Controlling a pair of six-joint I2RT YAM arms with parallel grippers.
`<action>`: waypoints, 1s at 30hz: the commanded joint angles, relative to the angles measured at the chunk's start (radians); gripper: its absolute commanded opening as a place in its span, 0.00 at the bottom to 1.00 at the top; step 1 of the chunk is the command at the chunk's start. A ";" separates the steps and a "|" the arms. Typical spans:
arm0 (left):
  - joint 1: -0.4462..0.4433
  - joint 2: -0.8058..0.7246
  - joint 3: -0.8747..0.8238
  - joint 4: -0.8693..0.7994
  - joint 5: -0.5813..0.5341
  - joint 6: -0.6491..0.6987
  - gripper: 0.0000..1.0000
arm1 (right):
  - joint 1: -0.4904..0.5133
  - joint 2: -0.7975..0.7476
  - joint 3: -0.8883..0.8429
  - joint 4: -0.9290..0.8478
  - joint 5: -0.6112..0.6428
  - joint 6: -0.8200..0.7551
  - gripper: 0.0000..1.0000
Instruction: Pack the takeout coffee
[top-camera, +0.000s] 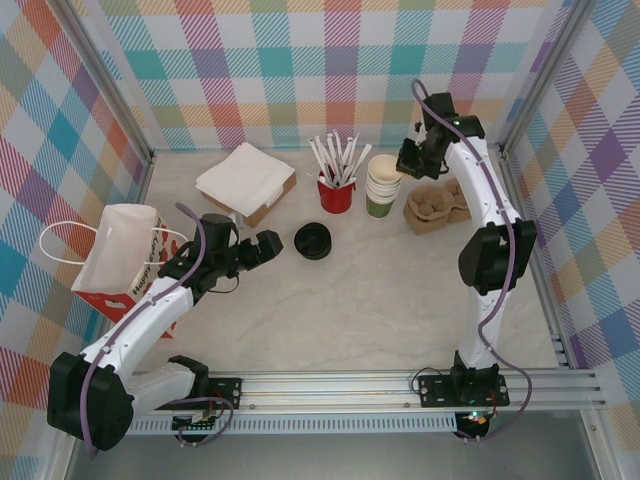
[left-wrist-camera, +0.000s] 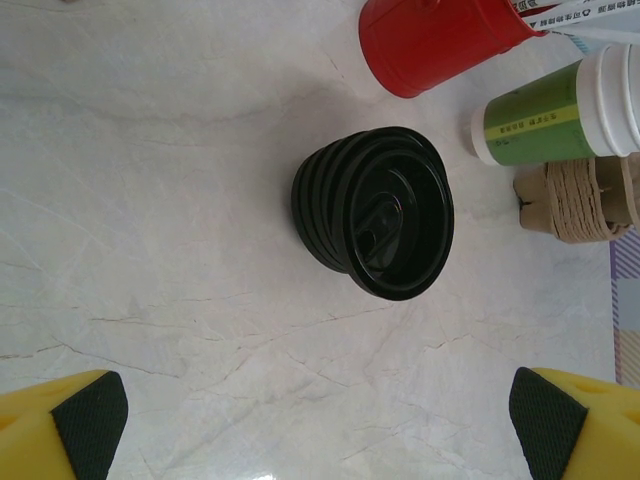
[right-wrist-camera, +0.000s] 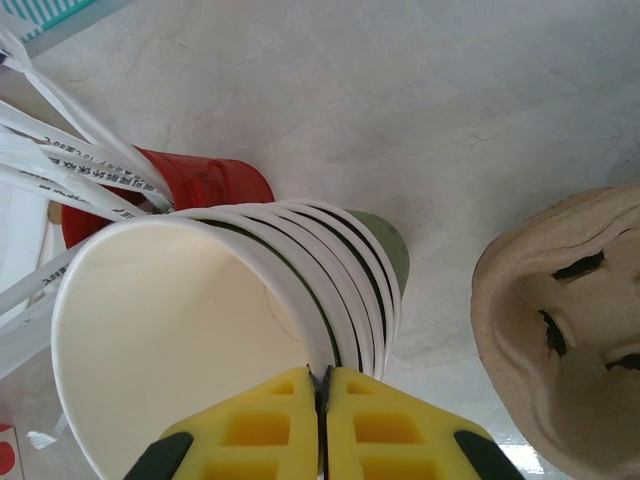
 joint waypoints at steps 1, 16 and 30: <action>-0.007 -0.025 0.031 -0.022 -0.007 -0.002 1.00 | 0.005 -0.006 0.045 -0.028 -0.024 -0.027 0.07; -0.007 -0.021 0.036 -0.027 -0.007 -0.002 1.00 | 0.013 0.002 0.005 -0.057 -0.058 -0.071 0.07; -0.007 -0.023 0.036 -0.031 0.004 -0.011 1.00 | 0.019 -0.073 -0.083 -0.028 -0.099 -0.117 0.09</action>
